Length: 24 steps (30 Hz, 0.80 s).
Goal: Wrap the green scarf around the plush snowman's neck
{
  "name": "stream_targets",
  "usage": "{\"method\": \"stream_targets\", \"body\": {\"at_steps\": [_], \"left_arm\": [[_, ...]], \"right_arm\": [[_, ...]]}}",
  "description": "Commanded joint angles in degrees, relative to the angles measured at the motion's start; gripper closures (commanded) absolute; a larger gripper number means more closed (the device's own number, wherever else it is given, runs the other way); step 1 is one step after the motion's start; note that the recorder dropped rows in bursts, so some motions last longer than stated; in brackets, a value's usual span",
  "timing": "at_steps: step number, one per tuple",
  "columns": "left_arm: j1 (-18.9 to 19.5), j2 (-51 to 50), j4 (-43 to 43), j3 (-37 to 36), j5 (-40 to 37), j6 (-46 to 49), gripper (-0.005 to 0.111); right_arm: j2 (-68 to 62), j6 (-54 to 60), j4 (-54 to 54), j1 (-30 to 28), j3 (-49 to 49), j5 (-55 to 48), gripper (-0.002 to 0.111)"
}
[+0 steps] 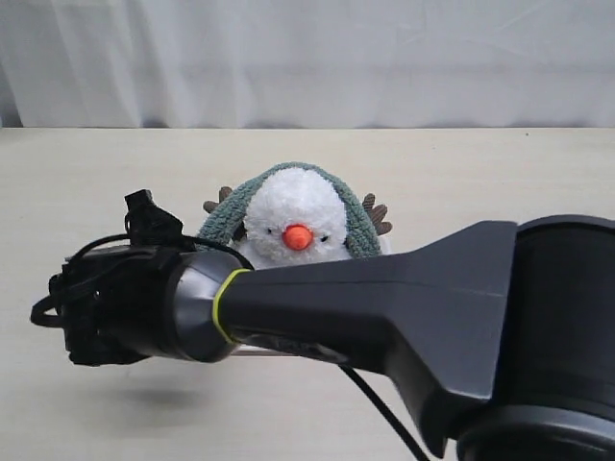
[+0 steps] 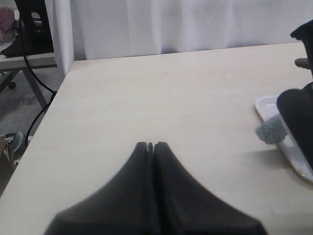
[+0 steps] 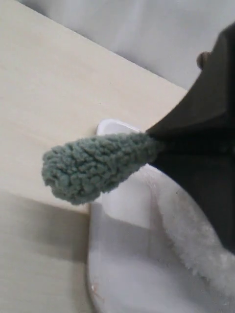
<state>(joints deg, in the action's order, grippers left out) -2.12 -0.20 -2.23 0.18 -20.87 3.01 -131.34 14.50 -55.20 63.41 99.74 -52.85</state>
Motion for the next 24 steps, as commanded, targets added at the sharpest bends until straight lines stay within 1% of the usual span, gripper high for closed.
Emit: {"method": "stream_targets", "body": {"at_steps": [1, 6, 13, 19, 24], "left_arm": [[0.03, 0.2, -0.04, -0.18, 0.58, -0.2, 0.107], [0.03, 0.2, -0.04, -0.18, 0.58, -0.2, 0.107], [0.03, 0.2, -0.04, -0.18, 0.58, -0.2, 0.107], [0.03, 0.2, -0.04, -0.18, 0.58, -0.2, 0.107], [0.03, 0.2, -0.04, -0.18, 0.58, -0.2, 0.107]], "right_arm": [[3.3, 3.35, 8.33, -1.11, 0.12, 1.85, 0.104], [5.25, 7.72, 16.78, -2.34, 0.12, 2.1, 0.104], [6.17, 11.13, 22.03, -3.03, 0.12, 1.44, 0.104], [6.17, 18.53, 34.59, -5.15, -0.21, 1.44, 0.104], [6.38, 18.53, 34.2, -5.86, -0.54, 0.63, 0.104]]}}
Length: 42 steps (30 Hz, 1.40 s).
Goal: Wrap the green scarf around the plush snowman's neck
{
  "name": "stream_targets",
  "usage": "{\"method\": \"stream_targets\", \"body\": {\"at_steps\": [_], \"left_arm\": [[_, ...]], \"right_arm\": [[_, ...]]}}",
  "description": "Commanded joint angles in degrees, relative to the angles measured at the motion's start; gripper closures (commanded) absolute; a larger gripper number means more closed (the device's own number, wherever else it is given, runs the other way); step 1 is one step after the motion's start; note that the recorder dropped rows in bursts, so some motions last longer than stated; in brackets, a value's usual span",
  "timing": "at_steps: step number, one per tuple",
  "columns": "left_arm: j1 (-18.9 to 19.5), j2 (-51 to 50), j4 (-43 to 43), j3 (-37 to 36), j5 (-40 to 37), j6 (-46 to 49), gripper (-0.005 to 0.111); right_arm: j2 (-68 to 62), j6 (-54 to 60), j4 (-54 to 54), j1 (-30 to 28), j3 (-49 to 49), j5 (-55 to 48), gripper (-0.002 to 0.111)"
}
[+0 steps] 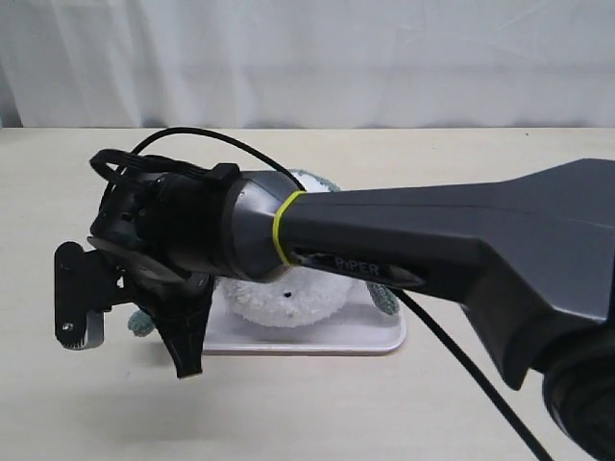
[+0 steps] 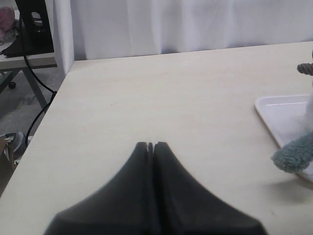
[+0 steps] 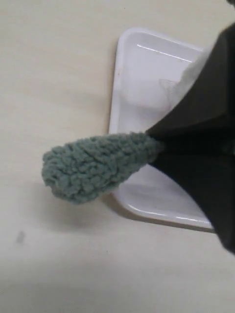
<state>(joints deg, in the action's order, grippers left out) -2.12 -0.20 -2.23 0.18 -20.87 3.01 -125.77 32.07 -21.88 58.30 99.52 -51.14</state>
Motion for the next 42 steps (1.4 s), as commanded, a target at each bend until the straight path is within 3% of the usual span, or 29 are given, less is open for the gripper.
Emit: {"method": "stream_targets", "body": {"at_steps": [1, 10, 18, 35, 42], "left_arm": [[0.03, 0.2, -0.04, -0.18, 0.58, -0.2, 0.107], [0.03, 0.2, -0.04, -0.18, 0.58, -0.2, 0.107], [0.03, 0.2, -0.04, -0.18, 0.58, -0.2, 0.107], [0.03, 0.2, -0.04, -0.18, 0.58, -0.2, 0.107], [0.03, 0.2, -0.04, -0.18, 0.58, -0.2, 0.107]], "right_arm": [[1.12, 0.96, 0.46, -0.75, -0.31, -1.4, 0.104], [5.21, -5.59, -8.81, -1.53, -0.31, 0.13, 0.104], [8.0, -7.71, -8.29, -4.45, -0.31, 1.02, 0.104], [12.82, -10.36, -7.84, -4.45, -0.31, 5.36, 0.104], [12.82, -8.17, -2.96, -4.45, -0.31, 4.33, 0.104]]}}
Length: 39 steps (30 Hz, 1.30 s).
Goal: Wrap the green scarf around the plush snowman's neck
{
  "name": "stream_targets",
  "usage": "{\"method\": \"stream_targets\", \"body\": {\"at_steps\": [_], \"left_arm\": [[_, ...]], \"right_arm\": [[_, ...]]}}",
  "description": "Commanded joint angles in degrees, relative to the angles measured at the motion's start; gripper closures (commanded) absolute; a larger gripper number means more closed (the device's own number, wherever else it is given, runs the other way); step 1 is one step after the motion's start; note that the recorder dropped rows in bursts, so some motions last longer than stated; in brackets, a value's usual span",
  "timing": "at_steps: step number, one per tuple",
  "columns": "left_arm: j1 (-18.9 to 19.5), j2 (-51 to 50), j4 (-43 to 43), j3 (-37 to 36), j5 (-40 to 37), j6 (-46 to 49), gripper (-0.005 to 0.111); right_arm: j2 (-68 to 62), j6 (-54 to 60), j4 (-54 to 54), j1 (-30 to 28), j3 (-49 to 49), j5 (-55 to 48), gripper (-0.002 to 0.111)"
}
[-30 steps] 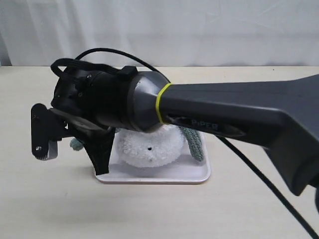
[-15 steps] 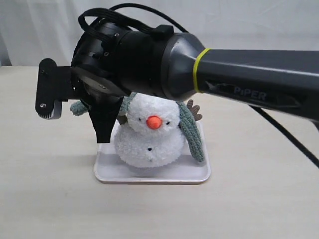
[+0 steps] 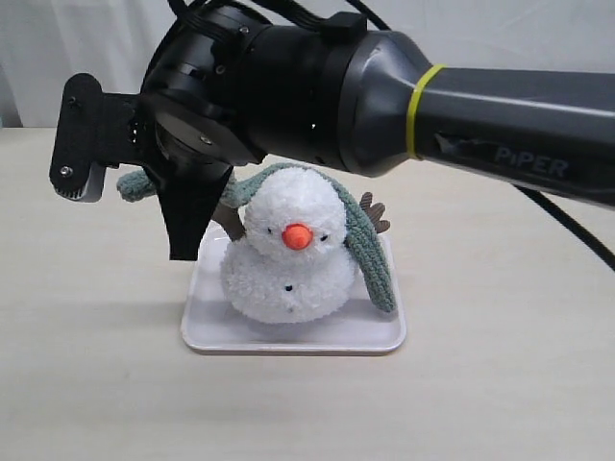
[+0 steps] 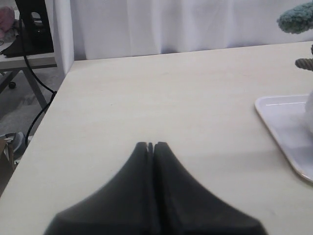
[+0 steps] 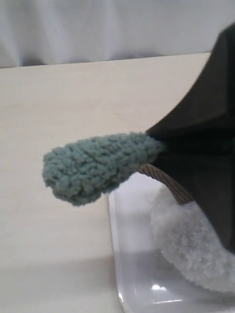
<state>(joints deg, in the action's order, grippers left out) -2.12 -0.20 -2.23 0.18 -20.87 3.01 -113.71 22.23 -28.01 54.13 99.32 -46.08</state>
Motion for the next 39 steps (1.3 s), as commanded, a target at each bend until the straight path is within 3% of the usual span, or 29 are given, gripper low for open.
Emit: {"method": "stream_targets", "body": {"at_steps": [1, 11, 34, 36, 39], "left_arm": [[0.03, 0.2, -0.04, -0.18, 0.58, -0.2, 0.107], [0.03, 0.2, -0.04, -0.18, 0.58, -0.2, 0.107], [0.03, 0.2, -0.04, -0.18, 0.58, -0.2, 0.107], [0.03, 0.2, -0.04, -0.18, 0.58, -0.2, 0.107], [0.03, 0.2, -0.04, -0.18, 0.58, -0.2, 0.107]], "right_arm": [[0.76, 2.48, 4.26, -0.27, -0.11, -1.2, 0.104], [0.53, 4.93, 7.67, -0.57, -4.27, -3.08, 0.104], [0.44, 2.35, 7.6, -0.81, -15.56, 6.22, 0.104], [0.44, 2.63, 7.44, -0.81, -15.45, 6.1, 0.1], [0.44, 2.63, 5.67, -0.81, -15.45, 4.51, 0.085]]}}
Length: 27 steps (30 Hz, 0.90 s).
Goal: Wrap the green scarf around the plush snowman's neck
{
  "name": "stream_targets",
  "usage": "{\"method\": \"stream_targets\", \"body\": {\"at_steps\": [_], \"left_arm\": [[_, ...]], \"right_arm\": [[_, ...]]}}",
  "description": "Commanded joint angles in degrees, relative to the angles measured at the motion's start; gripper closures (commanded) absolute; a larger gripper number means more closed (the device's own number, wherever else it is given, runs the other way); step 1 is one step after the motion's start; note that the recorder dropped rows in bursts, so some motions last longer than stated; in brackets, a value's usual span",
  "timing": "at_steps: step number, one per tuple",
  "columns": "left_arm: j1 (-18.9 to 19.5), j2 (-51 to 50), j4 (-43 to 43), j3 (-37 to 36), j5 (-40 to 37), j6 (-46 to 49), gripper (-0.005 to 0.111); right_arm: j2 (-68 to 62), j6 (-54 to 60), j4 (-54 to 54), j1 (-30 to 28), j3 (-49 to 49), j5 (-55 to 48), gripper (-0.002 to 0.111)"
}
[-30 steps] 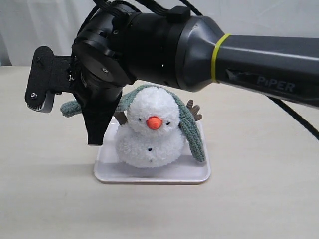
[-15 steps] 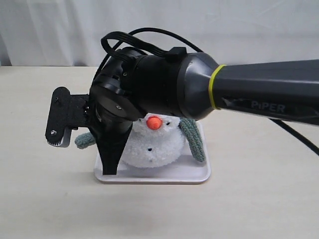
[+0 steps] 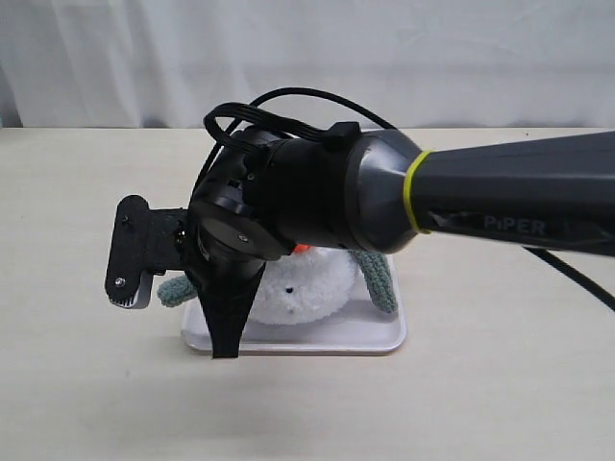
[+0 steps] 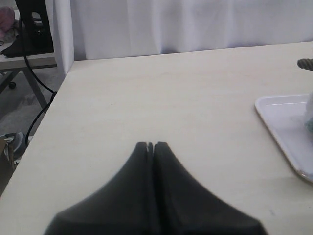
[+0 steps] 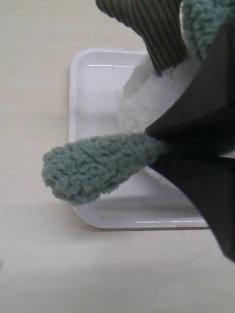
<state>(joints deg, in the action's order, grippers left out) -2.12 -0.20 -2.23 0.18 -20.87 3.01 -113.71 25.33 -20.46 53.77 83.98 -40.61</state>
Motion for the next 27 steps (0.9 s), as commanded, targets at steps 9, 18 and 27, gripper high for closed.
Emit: {"method": "stream_targets", "body": {"at_steps": [9, 18, 27], "left_arm": [[0.03, 0.2, -0.04, -0.18, 0.58, -0.2, 0.107], [0.03, 0.2, -0.04, -0.18, 0.58, -0.2, 0.107], [0.03, 0.2, -0.04, -0.18, 0.58, -0.2, 0.107]], "right_arm": [[0.54, 0.18, -4.03, -0.29, -0.11, -10.22, 0.054], [3.2, -0.38, -2.9, 1.78, -0.11, -9.76, 0.054], [7.14, -1.08, -5.94, 5.01, -0.11, -9.38, 0.054]]}}
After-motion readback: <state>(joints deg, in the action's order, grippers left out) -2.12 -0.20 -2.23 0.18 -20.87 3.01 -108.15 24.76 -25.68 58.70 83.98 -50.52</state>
